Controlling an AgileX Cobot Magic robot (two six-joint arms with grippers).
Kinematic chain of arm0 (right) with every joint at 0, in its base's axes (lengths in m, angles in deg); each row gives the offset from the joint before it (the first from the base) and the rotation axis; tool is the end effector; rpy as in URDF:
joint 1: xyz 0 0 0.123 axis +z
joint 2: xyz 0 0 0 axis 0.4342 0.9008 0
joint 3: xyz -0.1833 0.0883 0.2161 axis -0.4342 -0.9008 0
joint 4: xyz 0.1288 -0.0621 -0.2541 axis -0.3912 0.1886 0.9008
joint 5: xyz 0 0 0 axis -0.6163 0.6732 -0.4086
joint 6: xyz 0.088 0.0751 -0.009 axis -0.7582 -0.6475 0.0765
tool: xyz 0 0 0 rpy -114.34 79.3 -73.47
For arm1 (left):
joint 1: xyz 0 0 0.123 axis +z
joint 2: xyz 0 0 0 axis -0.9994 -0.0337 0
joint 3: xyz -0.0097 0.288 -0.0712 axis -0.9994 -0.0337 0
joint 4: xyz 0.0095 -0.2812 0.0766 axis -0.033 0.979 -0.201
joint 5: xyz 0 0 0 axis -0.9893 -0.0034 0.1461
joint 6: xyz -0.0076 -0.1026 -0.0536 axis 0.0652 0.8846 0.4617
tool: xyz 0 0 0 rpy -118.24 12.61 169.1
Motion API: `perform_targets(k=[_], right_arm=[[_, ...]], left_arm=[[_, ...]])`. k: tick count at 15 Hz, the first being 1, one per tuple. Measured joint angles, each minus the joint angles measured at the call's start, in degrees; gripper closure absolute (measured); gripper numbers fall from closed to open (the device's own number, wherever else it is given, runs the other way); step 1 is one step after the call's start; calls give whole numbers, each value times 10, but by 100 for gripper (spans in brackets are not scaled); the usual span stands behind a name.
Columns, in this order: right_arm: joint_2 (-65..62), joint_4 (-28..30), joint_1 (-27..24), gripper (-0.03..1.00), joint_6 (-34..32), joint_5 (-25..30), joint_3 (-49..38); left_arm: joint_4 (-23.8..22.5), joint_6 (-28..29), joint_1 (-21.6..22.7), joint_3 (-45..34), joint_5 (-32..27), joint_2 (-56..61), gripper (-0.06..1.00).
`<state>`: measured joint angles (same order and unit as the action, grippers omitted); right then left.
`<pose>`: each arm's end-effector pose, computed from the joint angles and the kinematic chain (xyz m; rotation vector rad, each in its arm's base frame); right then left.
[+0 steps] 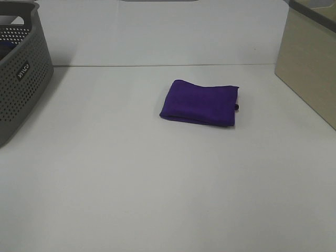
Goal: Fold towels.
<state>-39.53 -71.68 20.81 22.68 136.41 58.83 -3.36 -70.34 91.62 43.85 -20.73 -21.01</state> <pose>0.0401 -0.0009 0.2869 -0.0602 2.0323 -0.1140 0.0397 -0.0067 0.2894 0.0135 2.0185 -0.0241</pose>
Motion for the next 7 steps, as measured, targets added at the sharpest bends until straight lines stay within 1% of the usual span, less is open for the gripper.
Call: perform_targets(k=[3, 7], right_arm=[[0, 0, 0, 22, 0, 0, 0], [0, 0, 0, 22, 0, 0, 0]], left_arm=[[2, 0, 24, 0, 0, 0, 25], [2, 0, 24, 0, 0, 0, 25]])
